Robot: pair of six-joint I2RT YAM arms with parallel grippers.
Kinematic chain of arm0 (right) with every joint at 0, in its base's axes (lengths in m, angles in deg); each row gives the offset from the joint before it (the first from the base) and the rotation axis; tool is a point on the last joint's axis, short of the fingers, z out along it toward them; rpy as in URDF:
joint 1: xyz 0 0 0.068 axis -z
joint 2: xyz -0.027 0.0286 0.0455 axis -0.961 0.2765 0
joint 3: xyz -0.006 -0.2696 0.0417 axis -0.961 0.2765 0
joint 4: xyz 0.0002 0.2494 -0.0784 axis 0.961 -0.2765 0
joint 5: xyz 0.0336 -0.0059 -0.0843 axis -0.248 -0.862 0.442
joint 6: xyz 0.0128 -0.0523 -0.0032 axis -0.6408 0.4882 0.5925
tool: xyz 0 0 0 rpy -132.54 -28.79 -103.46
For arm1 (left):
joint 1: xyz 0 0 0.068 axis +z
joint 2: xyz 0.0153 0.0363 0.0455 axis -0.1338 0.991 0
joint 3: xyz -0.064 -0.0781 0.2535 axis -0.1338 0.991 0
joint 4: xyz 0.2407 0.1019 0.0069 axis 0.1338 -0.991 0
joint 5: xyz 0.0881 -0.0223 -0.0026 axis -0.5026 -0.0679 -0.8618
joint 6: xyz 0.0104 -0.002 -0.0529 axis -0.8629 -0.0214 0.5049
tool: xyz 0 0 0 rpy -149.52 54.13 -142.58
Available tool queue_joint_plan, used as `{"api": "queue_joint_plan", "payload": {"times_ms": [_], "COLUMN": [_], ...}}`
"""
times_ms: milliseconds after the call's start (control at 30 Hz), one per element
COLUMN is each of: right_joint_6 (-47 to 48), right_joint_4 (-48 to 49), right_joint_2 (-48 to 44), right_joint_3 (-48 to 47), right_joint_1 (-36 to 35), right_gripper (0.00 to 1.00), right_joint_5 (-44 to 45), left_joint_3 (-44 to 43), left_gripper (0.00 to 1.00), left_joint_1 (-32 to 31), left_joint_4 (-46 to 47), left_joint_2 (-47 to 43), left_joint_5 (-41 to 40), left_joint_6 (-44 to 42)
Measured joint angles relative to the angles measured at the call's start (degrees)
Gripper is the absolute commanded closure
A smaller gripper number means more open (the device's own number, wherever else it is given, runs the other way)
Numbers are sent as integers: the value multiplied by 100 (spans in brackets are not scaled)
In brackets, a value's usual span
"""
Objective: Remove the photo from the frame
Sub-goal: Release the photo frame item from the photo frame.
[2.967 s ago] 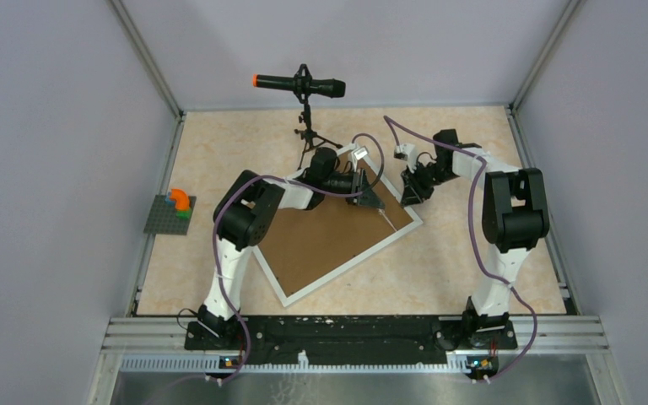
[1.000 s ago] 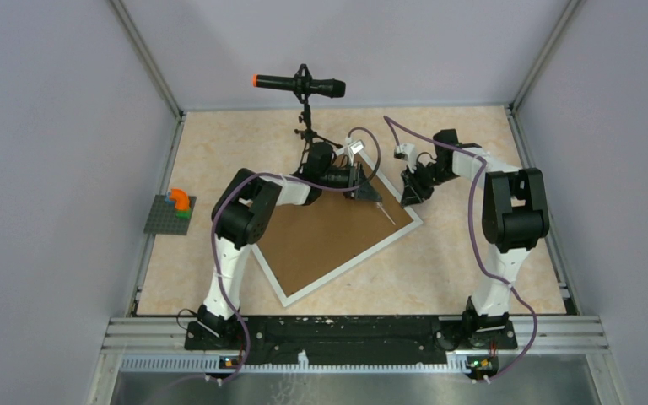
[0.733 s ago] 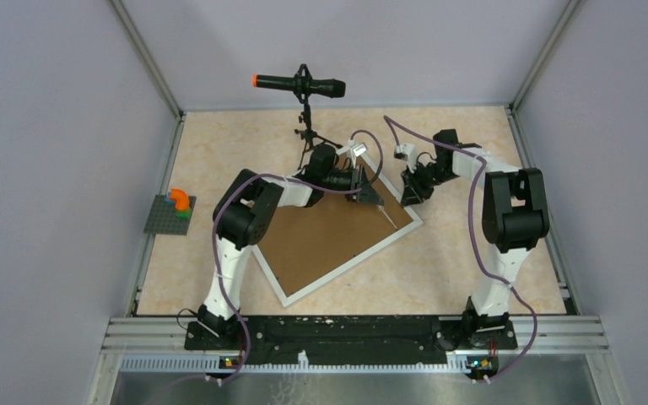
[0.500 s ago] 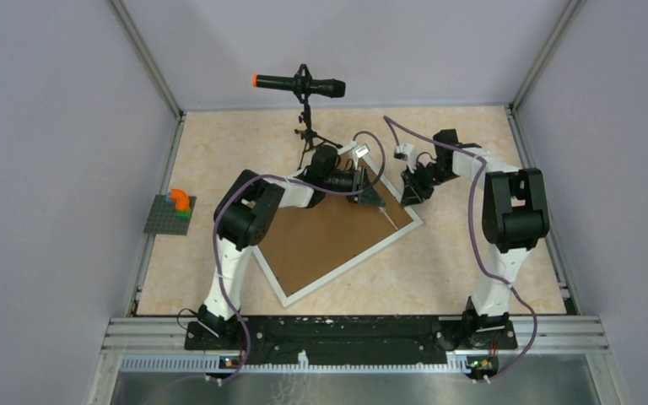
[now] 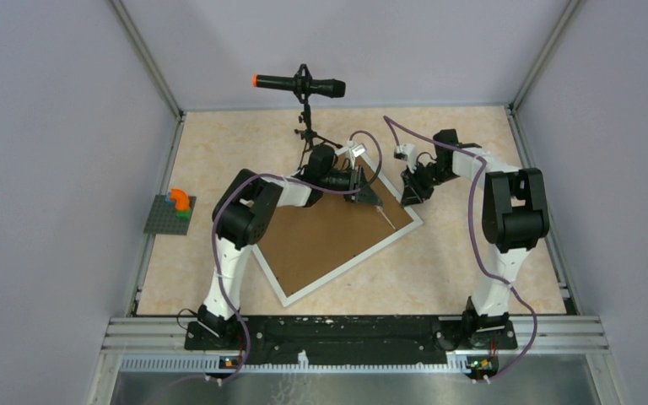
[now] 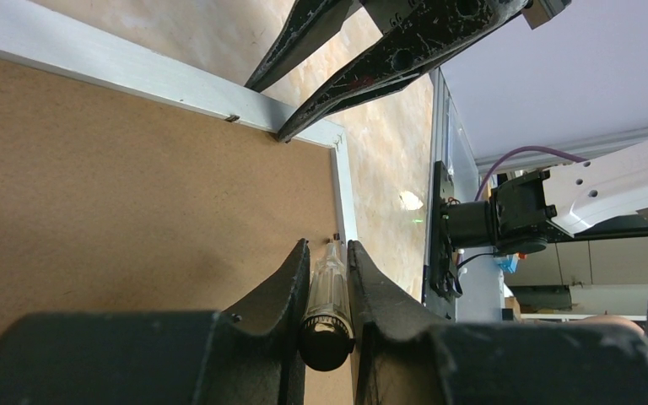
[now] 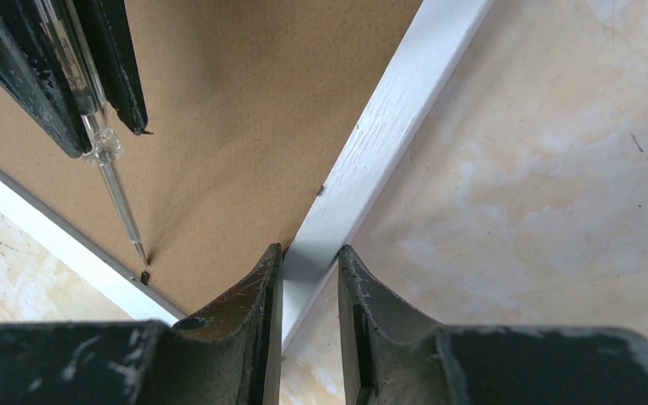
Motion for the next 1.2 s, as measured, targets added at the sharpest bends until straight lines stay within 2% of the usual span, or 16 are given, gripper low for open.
{"api": "queue_joint_plan", "payload": {"times_ms": [767,1200], "right_joint_6": [-4,-131], "right_joint_4": [-37,-22], "right_joint_2": [31,46], "right_joint_3": [-37,-42], "right_joint_1": [-2,0], "right_gripper": [100,100], "right_joint_5": [-9,-7], "left_joint_3": [-2,157], "left_gripper": [100,100], "left_joint_1": [-109,-612], "left_joint_4": [-57,-820], "left_joint_2": [-15,-863], "left_joint_5": [-20,-1054], "left_joint_6": [-205,-1609]}}
